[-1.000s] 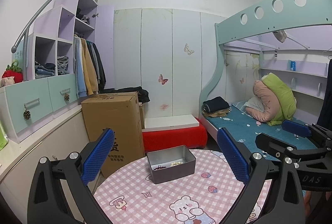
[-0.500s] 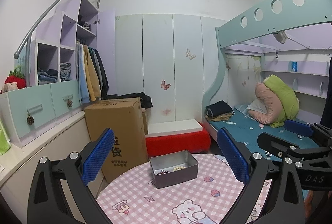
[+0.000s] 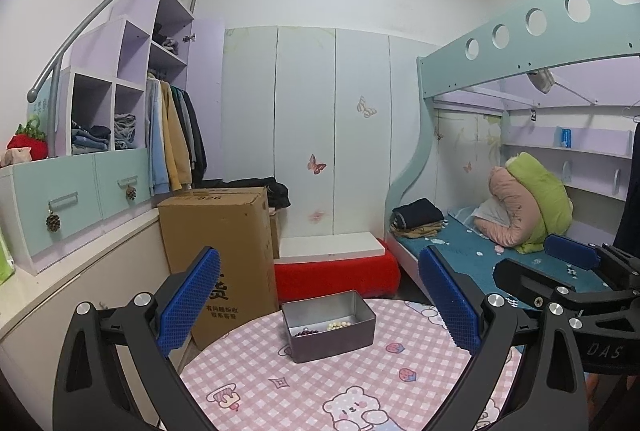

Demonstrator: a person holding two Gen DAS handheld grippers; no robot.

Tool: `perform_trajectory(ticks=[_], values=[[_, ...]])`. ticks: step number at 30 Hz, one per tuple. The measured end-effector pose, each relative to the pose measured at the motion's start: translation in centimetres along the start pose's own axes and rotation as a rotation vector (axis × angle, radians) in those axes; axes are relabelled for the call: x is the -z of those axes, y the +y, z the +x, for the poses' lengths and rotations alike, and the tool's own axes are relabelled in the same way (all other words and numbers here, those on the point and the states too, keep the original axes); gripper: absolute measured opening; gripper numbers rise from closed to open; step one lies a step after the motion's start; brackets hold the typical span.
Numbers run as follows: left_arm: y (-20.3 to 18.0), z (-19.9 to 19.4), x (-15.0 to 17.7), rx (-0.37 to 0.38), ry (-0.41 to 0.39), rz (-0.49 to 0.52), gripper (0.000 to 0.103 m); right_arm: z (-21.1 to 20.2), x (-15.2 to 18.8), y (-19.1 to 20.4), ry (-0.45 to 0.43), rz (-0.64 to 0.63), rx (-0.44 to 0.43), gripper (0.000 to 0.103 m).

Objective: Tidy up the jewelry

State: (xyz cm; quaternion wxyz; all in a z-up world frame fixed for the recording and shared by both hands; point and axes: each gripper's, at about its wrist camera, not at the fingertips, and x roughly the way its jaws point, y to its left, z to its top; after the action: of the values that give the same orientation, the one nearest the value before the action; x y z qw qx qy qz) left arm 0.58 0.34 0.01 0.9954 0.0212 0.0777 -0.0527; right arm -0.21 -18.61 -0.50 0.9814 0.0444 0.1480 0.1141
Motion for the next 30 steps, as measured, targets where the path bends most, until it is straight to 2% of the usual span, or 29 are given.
perform_trajectory(ticks=[22,30], values=[[-0.1,0.0,0.14,-0.003,0.001,0.01,0.096,0.15,-0.16,-0.48,-0.003,0.005,0.003,0.088],[0.2,0.11,0.43,0.007,0.01,-0.022,0.096,0.14,-0.15,-0.48,-0.003,0.004,0.0,0.088]])
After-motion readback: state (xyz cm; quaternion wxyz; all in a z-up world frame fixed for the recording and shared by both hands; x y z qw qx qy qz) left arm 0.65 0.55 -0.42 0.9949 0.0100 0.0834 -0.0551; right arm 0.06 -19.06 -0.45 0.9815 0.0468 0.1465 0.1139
